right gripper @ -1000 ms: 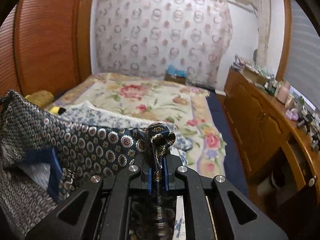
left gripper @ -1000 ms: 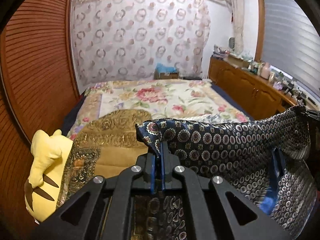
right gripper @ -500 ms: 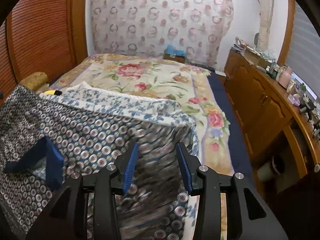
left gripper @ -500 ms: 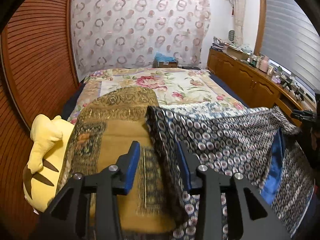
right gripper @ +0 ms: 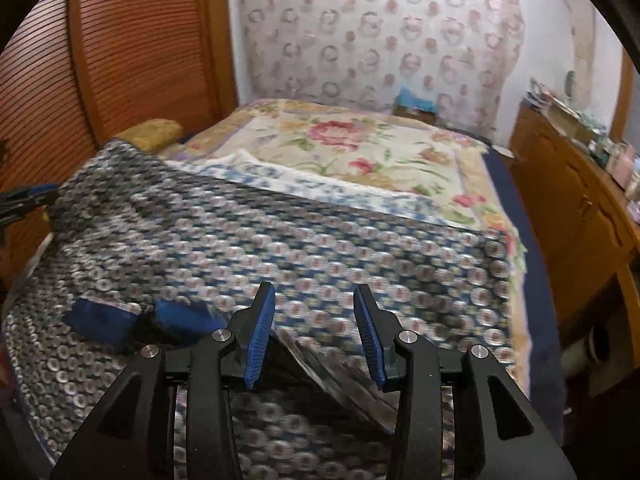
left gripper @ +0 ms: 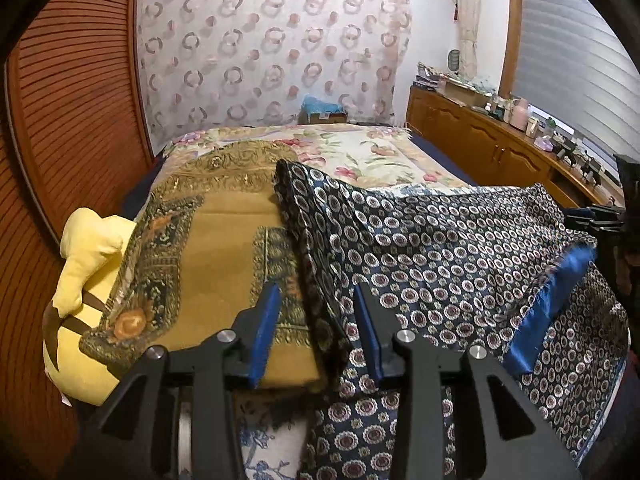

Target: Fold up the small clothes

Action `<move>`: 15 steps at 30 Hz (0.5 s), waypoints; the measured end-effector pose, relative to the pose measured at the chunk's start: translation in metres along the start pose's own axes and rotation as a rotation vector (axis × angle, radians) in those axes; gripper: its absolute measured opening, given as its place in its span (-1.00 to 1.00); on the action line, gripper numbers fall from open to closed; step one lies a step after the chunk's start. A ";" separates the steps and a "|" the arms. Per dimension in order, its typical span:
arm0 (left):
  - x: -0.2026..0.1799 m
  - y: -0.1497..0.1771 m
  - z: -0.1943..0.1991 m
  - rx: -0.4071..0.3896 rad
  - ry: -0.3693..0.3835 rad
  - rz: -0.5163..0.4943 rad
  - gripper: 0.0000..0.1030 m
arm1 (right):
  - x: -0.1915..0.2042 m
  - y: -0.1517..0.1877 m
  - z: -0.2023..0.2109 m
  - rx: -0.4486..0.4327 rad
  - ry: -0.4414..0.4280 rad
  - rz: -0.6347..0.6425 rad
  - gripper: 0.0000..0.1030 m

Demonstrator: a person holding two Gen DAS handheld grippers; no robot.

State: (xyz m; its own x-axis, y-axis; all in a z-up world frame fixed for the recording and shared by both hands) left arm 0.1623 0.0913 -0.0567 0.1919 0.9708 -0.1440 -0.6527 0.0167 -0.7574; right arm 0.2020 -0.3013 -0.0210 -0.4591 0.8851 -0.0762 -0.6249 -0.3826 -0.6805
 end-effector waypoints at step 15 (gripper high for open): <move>-0.006 0.013 0.000 0.002 0.000 -0.008 -0.29 | -0.014 0.059 0.004 0.069 0.041 -0.035 -0.20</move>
State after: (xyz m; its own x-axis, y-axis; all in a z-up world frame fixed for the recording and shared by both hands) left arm 0.1526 0.0852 -0.0663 0.1978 0.9705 -0.1378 -0.6524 0.0254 -0.7575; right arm 0.1691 -0.3374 -0.0576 -0.4108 0.9079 -0.0833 -0.6830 -0.3670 -0.6315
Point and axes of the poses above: each gripper's, at about its wrist camera, not at the fingertips, and z roughly against the way its jaws point, x to its left, y to its underside, the point moved 5 cm from there along -z, roughly the way its jaws point, and after that the axes turned 6 degrees about y, right-handed, at the moved point
